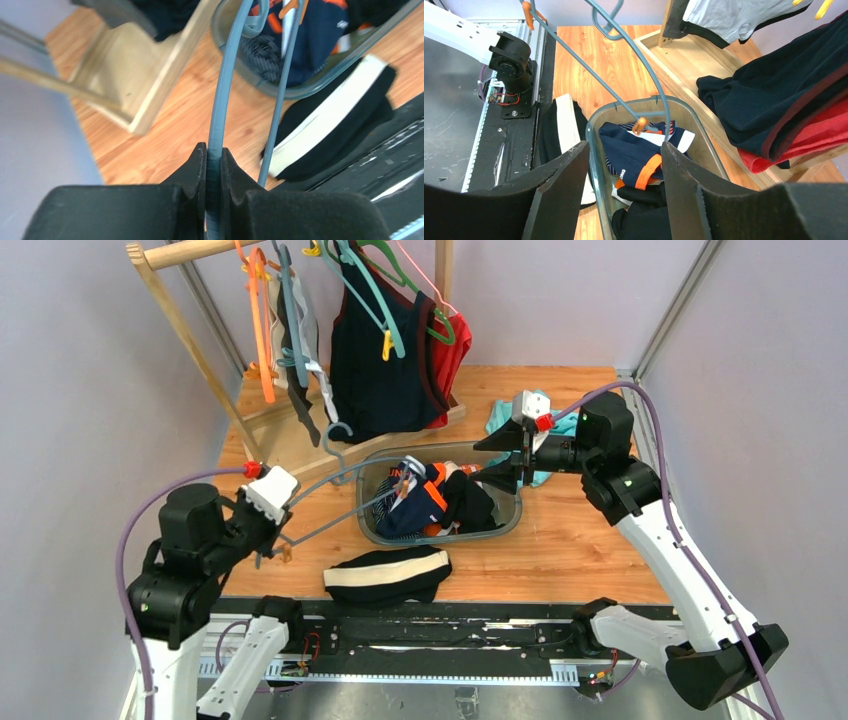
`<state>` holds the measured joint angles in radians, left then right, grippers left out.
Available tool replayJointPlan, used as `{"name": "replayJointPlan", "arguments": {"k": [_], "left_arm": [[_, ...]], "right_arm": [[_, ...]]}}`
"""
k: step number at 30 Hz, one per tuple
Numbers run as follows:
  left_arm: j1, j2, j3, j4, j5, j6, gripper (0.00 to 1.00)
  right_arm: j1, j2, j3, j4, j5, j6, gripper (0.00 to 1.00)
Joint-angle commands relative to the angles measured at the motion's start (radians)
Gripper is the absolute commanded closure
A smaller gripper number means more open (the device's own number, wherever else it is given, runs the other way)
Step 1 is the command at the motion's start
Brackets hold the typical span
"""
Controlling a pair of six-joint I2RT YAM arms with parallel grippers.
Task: Remove the underwear clipped to the hanger
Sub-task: Place the hanger at the clothesline.
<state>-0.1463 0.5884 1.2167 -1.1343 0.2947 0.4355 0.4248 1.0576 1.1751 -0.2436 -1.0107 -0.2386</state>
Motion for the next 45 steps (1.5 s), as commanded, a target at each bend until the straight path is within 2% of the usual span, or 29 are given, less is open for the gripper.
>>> {"name": "replayJointPlan", "arguments": {"k": [1, 7, 10, 18, 25, 33, 45], "left_arm": [[0.002, -0.039, 0.091, -0.166, -0.214, 0.149, 1.0], [0.002, -0.089, 0.169, -0.255, -0.423, 0.17, 1.0], [0.004, -0.105, 0.187, -0.261, -0.538, 0.15, 1.0], [0.054, -0.075, 0.185, -0.221, -0.719, 0.132, 1.0], [0.057, 0.029, 0.284, -0.083, -0.774, 0.093, 1.0], [0.057, 0.223, 0.468, 0.097, -0.872, 0.129, 1.0], [0.057, 0.496, 0.77, 0.225, -0.858, 0.171, 1.0]], "right_arm": [[0.0, -0.009, -0.014, 0.023, 0.024, 0.0, 0.44], [0.001, 0.004, -0.027, 0.022, 0.029, -0.015, 0.43], [0.0, 0.006, -0.031, 0.018, 0.03, -0.021, 0.43], [0.0, -0.004, -0.041, 0.011, 0.048, -0.037, 0.42], [0.001, -0.004, -0.046, 0.011, 0.047, -0.039, 0.42], [0.0, -0.014, -0.049, 0.009, 0.044, -0.044, 0.42], [0.0, -0.023, -0.057, 0.009, 0.045, -0.052, 0.42]]}}
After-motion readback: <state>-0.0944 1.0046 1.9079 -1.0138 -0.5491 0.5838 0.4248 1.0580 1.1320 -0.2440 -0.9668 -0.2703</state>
